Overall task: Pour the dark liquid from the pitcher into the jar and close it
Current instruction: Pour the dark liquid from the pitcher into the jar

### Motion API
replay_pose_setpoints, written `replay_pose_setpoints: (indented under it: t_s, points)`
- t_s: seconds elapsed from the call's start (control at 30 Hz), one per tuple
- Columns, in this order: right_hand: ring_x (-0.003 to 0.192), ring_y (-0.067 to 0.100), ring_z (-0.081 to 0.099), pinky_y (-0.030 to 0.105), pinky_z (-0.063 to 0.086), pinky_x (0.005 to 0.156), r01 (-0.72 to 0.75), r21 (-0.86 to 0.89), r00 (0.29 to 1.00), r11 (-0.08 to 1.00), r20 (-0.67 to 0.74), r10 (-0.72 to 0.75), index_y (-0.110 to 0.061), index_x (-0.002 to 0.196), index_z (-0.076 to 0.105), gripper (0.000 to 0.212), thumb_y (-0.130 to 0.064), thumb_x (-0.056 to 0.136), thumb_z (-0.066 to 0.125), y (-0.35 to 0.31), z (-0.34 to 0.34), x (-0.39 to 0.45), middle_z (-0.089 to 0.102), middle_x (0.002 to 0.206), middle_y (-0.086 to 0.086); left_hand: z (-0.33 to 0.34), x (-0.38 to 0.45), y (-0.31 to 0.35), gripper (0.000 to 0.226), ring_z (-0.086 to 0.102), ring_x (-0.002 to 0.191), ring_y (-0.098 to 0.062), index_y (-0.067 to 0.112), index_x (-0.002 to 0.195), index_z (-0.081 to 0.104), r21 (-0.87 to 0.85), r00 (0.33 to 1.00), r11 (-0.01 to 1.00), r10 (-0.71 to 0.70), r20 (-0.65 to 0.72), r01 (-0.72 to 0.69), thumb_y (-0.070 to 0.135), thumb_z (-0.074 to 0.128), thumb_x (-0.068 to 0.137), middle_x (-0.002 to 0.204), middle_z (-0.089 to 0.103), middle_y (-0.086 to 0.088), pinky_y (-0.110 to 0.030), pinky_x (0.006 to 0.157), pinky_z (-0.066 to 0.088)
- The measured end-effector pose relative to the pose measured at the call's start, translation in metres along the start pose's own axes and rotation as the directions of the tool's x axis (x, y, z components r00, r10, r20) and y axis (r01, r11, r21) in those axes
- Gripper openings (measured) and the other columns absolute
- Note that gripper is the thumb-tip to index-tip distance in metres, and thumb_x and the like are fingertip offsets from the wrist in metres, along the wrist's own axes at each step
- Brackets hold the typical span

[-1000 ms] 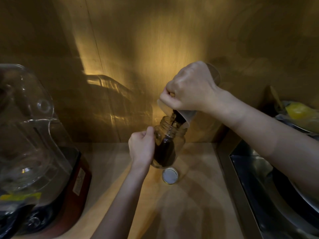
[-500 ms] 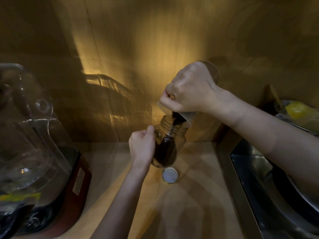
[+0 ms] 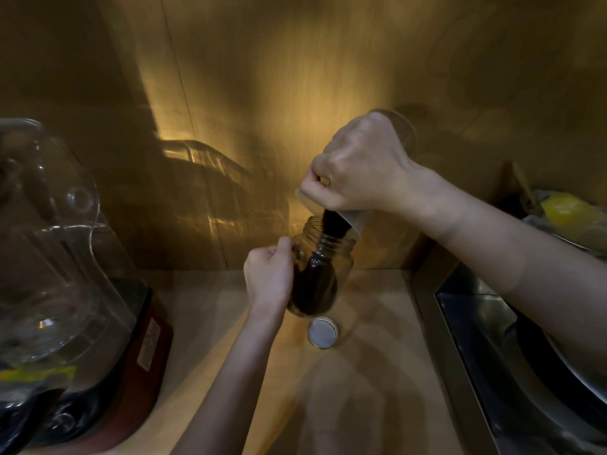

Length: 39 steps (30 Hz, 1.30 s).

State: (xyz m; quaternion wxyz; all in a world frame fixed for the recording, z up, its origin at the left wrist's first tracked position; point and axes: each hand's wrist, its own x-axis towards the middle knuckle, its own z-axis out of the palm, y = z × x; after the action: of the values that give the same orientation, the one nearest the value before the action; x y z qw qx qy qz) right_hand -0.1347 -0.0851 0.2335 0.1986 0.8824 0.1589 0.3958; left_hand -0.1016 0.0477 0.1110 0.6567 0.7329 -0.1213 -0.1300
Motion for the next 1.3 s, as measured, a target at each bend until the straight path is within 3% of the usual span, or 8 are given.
replay_pose_setpoints:
  t_s: [0.5,0.93,1.07,1.3]
  points:
    - [0.025,0.019,0.032,0.016,0.022,0.042,0.014,-0.030,1.000,0.999,-0.021,-0.015,-0.012,0.031,0.047,0.037,-0.011,0.066,0.059,0.0011,-0.0077,0.0015,0.035,0.027,0.000,-0.0008,0.0016,0.0055,0.043,0.031,0.047,-0.018,0.016,0.040,0.040,0.023,1.000,1.000,0.011,-0.020,-0.010,0.024,0.047,0.082,0.047,0.034,-0.003,-0.033,0.058,0.031]
    - [0.025,0.019,0.038,0.017,0.031,0.037,0.077,-0.039,0.997,0.996,0.000,-0.077,-0.012,0.032,0.049,0.035,-0.013,0.066,0.059,-0.0014,-0.0064,0.0016,0.040,0.028,0.000,-0.0002,0.0033,0.0070,0.044,0.033,0.053,-0.023,0.015,0.039,0.039,0.044,1.000,0.999,0.003,-0.012,-0.003,0.025,0.046,0.082,0.052,0.035,-0.009,-0.035,0.061,0.032]
    - [0.025,0.018,0.035,0.016,0.027,0.038,0.074,-0.025,0.997,0.997,-0.017,-0.075,-0.011,0.031,0.047,0.036,-0.011,0.066,0.058,0.0000,-0.0077,0.0034,0.038,0.027,-0.001,-0.0014,0.0027,0.0058,0.042,0.035,0.058,-0.026,0.016,0.041,0.040,0.033,1.000,0.999,-0.014,-0.023,0.015,0.026,0.047,0.081,0.060,0.038,-0.014,-0.036,0.062,0.033]
    - [0.025,0.020,0.037,0.017,0.027,0.040,0.102,-0.061,0.995,0.993,-0.016,-0.103,-0.012,0.031,0.046,0.037,-0.013,0.065,0.061,-0.0027,-0.0079,0.0019,0.039,0.028,0.001,-0.0014,0.0019,0.0051,0.045,0.036,0.059,-0.025,0.018,0.037,0.039,-0.008,0.999,0.999,-0.053,-0.013,0.053,0.025,0.049,0.080,0.056,0.037,-0.012,-0.035,0.062,0.033]
